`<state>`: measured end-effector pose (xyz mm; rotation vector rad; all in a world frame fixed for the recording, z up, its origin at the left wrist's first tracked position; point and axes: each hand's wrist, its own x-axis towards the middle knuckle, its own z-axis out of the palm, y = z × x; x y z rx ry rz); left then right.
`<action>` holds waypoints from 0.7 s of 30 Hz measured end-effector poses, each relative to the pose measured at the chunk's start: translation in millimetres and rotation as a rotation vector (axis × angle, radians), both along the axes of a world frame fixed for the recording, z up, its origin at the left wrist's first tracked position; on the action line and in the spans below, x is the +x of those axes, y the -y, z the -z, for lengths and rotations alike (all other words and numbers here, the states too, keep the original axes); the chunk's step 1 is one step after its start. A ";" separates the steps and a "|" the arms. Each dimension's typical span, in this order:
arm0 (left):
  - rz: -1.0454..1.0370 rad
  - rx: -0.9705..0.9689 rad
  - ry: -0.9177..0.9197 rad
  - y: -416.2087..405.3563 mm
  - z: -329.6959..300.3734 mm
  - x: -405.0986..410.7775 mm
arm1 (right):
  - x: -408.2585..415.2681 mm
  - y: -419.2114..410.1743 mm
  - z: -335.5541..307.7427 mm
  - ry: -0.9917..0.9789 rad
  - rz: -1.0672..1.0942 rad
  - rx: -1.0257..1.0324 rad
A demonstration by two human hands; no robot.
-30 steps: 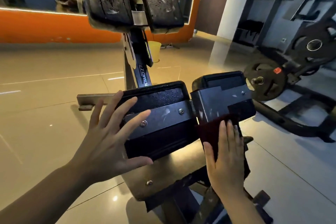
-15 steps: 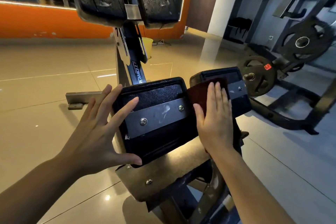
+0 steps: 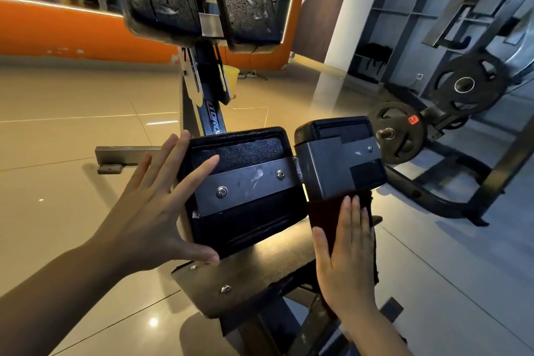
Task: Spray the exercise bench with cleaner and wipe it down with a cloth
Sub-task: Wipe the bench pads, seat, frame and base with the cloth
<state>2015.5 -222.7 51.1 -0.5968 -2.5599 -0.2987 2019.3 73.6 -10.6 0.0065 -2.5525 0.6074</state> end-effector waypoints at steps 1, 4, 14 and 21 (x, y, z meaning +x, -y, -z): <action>-0.008 -0.003 0.004 0.0 0.5 -1.1 | -7.8 5.9 -12.4 0.022 -0.007 -0.010; -0.029 -0.004 0.005 -1.8 1.0 -3.5 | -42.4 21.5 -56.9 0.056 -0.020 0.026; -0.052 -0.007 -0.001 -1.6 -2.0 0.0 | -55.0 25.2 -52.1 -0.132 -0.043 0.096; -0.027 -0.007 0.004 -0.3 -1.4 -0.7 | -6.2 3.4 8.0 -0.147 0.025 0.064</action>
